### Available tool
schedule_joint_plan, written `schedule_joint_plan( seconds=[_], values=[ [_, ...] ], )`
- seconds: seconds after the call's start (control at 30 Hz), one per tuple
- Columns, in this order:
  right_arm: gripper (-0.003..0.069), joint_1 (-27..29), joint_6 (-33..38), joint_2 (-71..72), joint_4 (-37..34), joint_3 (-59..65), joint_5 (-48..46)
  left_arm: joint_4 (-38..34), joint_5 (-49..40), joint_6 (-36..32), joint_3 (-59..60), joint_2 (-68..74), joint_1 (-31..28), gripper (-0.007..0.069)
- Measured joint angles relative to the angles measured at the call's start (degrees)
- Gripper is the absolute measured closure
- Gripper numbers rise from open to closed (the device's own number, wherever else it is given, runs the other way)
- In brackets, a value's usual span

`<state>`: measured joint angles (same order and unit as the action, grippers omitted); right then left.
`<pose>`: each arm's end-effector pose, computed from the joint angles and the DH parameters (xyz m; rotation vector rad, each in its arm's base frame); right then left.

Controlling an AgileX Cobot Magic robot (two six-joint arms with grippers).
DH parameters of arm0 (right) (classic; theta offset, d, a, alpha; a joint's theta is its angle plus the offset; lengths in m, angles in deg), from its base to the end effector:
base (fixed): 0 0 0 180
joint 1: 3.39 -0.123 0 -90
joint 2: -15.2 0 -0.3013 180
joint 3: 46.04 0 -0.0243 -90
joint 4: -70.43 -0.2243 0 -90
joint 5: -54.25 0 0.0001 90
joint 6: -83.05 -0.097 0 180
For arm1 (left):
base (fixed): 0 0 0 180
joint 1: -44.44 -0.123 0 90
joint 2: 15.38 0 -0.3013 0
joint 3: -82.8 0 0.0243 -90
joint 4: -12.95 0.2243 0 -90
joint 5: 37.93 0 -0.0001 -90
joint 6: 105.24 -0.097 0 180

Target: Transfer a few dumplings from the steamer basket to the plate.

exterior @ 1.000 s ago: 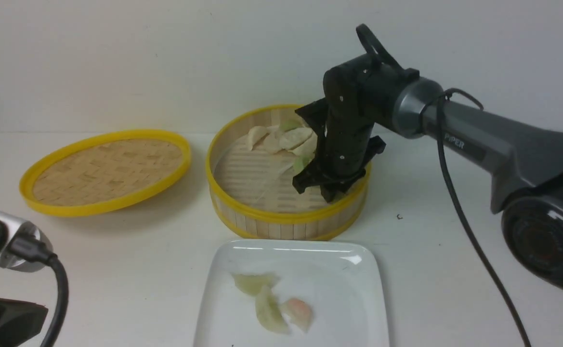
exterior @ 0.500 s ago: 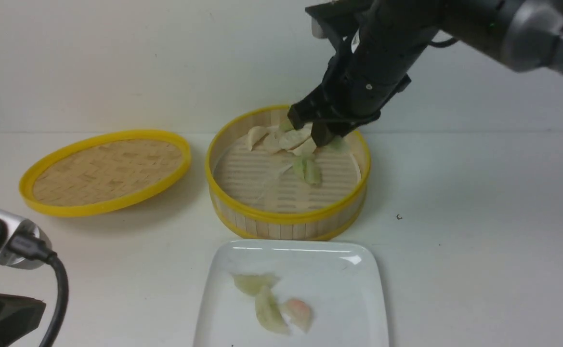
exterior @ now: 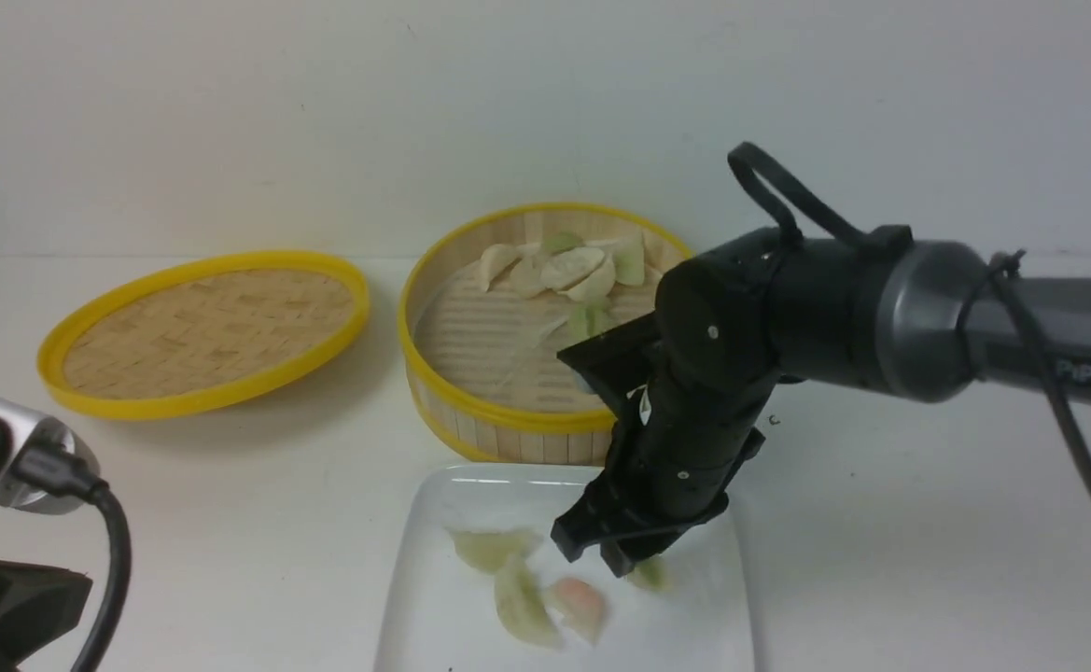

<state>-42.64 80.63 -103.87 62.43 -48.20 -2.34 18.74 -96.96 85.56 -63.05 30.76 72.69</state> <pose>0.2783 0.2420 0.2108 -0.8667 2.9449 0.2356 0.0668 -0.0264 0.3288 0.3930 2.4011 -0.1799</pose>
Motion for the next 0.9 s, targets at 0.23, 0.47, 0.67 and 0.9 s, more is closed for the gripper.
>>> schedule_joint_plan(
  seconds=[0.23,0.47,0.67,0.9],
  values=[
    [0.0228,0.0,-0.1,2.4,0.4,-7.2,-8.6,0.0,0.0,0.1,0.0,0.0,0.0,0.0631],
    [0.0602,0.0,-3.8,21.3,4.9,-9.0,-12.8,0.0,0.0,0.1,0.0,0.0,0.0,0.0631],
    [0.067,0.0,-8.0,43.6,11.0,-5.7,-10.0,0.0,0.4,0.1,0.0,0.0,0.0,0.0631],
    [0.0672,0.0,-14.0,73.1,18.7,17.5,6.5,0.0,3.5,0.4,0.0,0.0,0.0,0.0631]
  ],
)
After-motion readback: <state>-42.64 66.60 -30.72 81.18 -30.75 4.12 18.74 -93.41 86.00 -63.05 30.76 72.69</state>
